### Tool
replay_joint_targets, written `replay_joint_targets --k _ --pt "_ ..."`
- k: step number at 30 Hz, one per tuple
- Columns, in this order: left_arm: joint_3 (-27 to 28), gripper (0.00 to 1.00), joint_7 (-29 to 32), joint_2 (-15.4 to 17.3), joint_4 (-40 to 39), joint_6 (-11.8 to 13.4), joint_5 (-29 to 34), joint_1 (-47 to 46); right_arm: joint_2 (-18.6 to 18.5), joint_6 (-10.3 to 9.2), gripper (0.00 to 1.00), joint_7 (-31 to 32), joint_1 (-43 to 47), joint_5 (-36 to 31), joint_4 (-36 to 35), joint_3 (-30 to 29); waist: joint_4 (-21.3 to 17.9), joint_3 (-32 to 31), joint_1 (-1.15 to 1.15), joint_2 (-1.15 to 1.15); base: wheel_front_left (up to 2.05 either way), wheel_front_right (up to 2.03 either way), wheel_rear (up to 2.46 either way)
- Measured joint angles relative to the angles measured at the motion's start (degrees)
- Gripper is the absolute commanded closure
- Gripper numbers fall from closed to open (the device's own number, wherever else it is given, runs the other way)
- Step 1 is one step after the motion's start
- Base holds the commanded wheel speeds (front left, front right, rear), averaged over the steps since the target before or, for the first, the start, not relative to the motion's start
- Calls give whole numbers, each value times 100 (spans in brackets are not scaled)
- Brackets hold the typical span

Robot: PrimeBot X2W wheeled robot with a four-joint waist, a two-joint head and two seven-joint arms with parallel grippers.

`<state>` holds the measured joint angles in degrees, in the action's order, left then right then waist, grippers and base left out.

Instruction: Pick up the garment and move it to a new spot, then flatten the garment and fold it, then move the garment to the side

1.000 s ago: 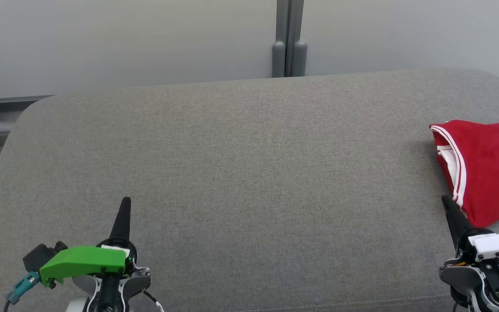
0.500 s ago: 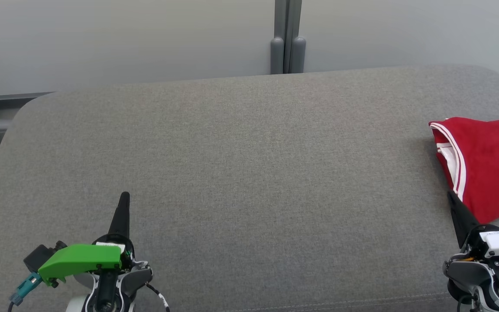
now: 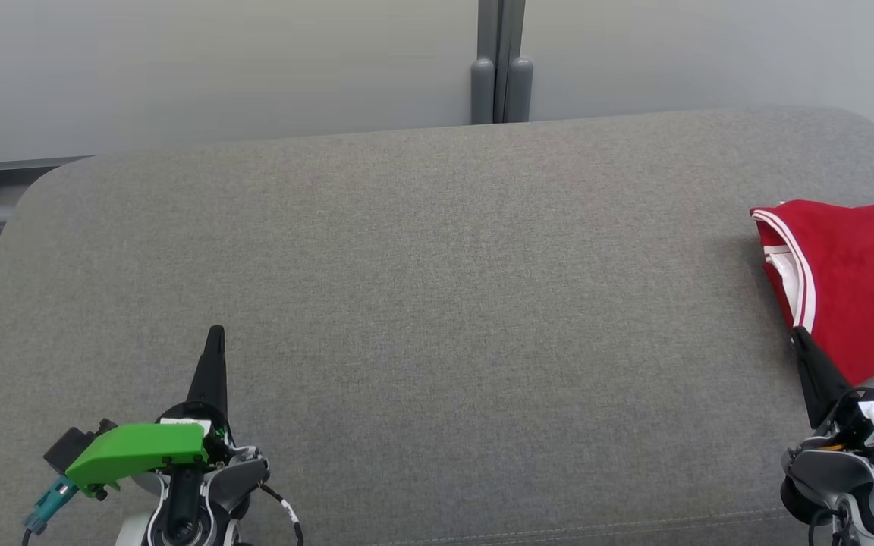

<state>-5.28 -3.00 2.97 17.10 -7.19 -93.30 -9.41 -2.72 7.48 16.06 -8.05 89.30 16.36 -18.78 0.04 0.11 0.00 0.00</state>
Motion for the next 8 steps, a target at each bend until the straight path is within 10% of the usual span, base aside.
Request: replay_joint_targets --k 8 --pt "27 100 16 -29 10 -37 -48 -8 -2 0 100 8 -37 88 7 -25 -4 9 0 0 0 0 0"
